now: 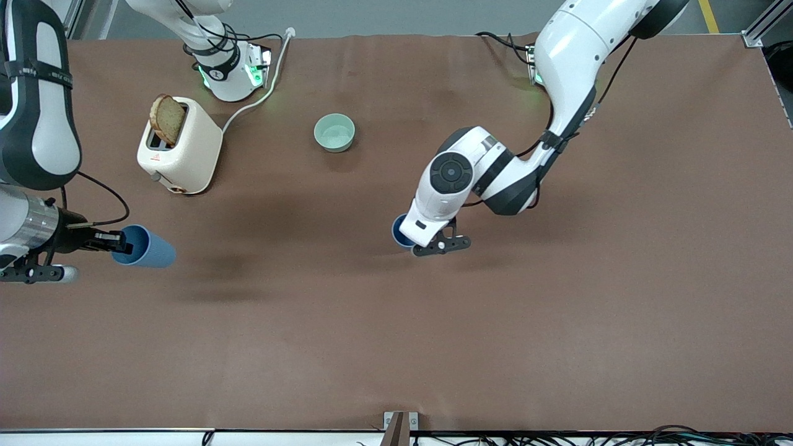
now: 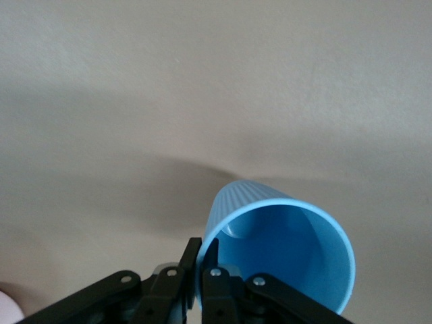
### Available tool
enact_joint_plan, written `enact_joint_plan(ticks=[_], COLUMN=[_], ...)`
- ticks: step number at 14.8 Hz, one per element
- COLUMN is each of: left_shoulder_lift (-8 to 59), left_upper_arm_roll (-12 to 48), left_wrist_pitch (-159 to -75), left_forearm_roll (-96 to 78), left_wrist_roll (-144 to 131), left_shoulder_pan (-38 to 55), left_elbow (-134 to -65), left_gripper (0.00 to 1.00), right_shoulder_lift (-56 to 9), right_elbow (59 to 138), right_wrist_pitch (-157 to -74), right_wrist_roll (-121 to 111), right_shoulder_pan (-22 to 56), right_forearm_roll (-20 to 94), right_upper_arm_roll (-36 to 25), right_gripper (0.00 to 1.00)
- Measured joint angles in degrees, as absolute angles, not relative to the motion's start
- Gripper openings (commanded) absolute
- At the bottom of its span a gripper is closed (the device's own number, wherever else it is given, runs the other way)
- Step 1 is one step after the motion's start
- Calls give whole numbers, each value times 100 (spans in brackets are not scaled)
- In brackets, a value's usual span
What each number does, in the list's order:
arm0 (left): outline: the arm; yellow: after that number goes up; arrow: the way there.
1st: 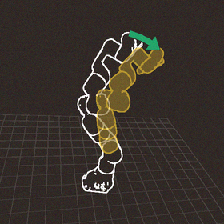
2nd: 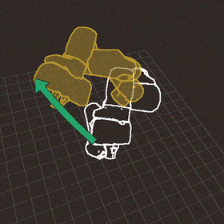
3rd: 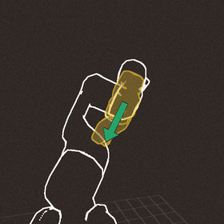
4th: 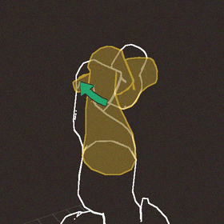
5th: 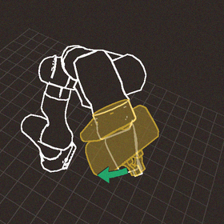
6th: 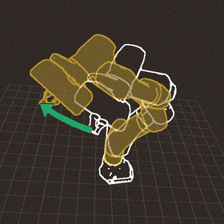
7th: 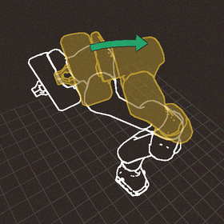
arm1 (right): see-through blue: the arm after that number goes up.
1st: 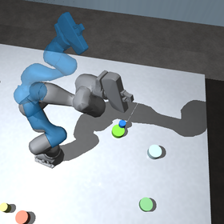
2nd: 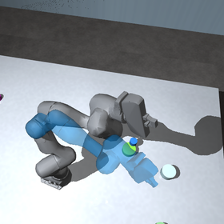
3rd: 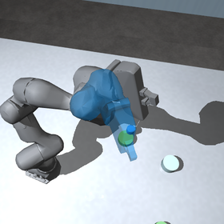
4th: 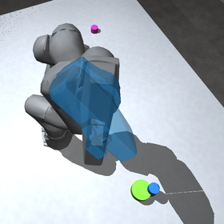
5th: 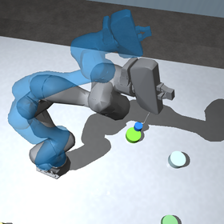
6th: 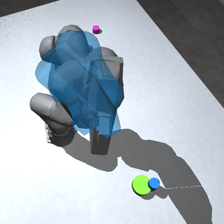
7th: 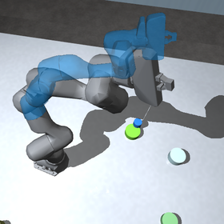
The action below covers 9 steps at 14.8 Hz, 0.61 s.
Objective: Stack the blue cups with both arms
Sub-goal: 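Place a cup mid-table with the left gripper while the right gripper approaches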
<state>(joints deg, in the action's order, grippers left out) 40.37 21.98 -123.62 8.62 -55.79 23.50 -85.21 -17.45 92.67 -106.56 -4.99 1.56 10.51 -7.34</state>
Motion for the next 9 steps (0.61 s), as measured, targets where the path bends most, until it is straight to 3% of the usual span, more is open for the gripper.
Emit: enact_joint_plan(ticks=[2, 3, 4, 5, 9], left_shoulder_lift=[4166, 4222, 4273, 4317, 4336], left_upper_arm_roll=[2133, 2079, 2043, 2031, 1988], left_wrist_pitch=[-12368, -12398, -12434, -12456, -12487], left_forearm_roll=[865, 865, 865, 865, 867], left_wrist_roll=[-5656, -5658, -5658, -5658, -5658], left_shoulder_pan=[2514, 2580, 2621, 2633, 2602], left_elbow=[-8399, -8365, -8345, -8327, -8087], left_gripper=[10, 27, 56, 100, 100], right_shoulder_lift=[-1745, -1746, -1746, -1746, -1746], right_elbow=[9174, 9140, 9108, 9080, 8980], right_wrist_pitch=[-10653, -10654, -10658, -10663, -10668], right_wrist_roll=[120, 426, 734, 1018, 1955], right_shoulder_pan=[454, 622, 799, 967, 1464], right_forearm_roll=[1056, 1058, 1059, 1060, 1067], right_upper_arm_roll=[-720, -716, -713, -710, -643], right_gripper=[1, 1, 1, 1, 1])
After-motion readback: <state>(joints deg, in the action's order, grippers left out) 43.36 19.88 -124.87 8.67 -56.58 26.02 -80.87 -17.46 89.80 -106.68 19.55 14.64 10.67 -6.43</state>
